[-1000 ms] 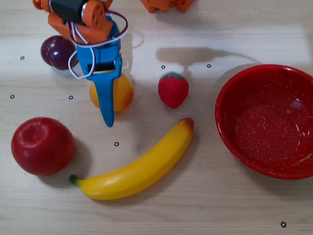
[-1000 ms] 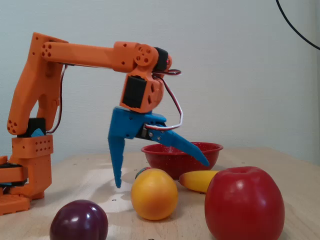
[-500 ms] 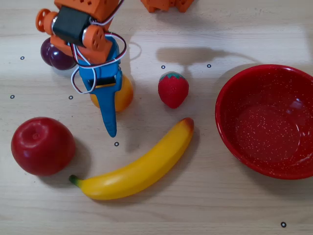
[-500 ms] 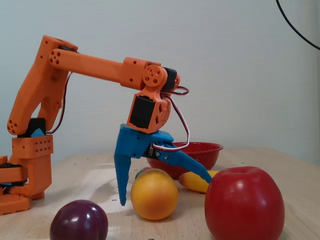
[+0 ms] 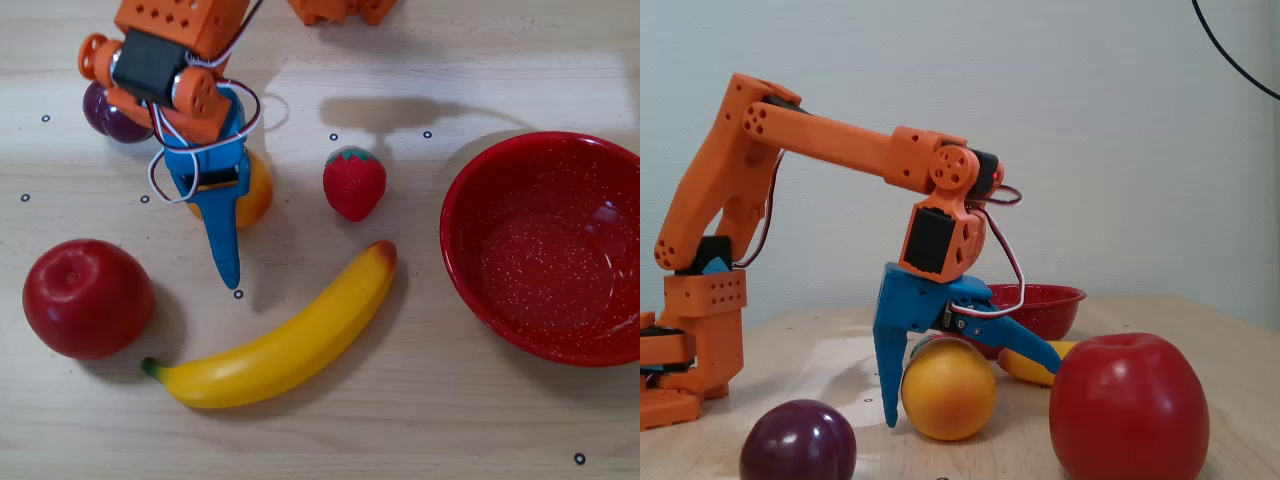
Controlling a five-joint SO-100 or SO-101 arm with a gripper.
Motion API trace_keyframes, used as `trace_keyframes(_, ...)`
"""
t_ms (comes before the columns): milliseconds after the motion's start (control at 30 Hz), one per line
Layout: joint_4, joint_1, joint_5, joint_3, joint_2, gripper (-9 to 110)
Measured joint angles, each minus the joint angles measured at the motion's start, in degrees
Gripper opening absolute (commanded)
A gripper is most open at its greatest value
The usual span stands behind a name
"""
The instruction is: Put the peach in the red bowl.
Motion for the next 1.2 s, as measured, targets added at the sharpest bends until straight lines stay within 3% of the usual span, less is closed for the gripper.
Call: trace_keyframes(1200,-3.16,-0.70,2.90,0.09,0.35,37)
